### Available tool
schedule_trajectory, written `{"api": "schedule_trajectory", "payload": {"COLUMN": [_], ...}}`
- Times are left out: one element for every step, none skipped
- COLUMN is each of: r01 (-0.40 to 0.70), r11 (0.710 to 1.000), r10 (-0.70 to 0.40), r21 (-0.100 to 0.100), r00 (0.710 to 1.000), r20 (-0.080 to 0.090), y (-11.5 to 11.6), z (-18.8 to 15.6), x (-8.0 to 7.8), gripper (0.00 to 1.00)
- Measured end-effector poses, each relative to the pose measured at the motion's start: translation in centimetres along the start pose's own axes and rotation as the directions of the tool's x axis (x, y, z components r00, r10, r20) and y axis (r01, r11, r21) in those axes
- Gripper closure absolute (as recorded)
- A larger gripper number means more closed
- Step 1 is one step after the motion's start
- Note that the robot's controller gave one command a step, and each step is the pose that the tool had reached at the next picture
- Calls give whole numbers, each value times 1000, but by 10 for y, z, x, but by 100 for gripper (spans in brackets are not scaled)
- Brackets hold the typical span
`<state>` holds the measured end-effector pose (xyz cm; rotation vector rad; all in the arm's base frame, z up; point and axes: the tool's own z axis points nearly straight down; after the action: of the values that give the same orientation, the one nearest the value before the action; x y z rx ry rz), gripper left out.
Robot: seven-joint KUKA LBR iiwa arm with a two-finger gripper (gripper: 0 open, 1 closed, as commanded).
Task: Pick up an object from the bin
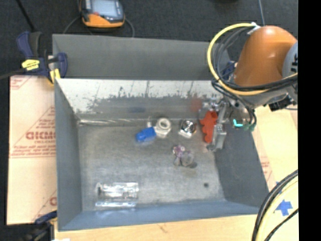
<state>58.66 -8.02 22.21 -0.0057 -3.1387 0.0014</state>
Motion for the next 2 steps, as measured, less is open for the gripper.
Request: {"api": "schedule_trajectory", "payload": {"r01": [359,369], "r11": [933,929], "r10": [-359,-369], "r21": [0,1], "r00": [933,929], "r20": [3,4], "y": [32,7], "z": [92,154], "x": [9,11], "gripper": [0,0]}}
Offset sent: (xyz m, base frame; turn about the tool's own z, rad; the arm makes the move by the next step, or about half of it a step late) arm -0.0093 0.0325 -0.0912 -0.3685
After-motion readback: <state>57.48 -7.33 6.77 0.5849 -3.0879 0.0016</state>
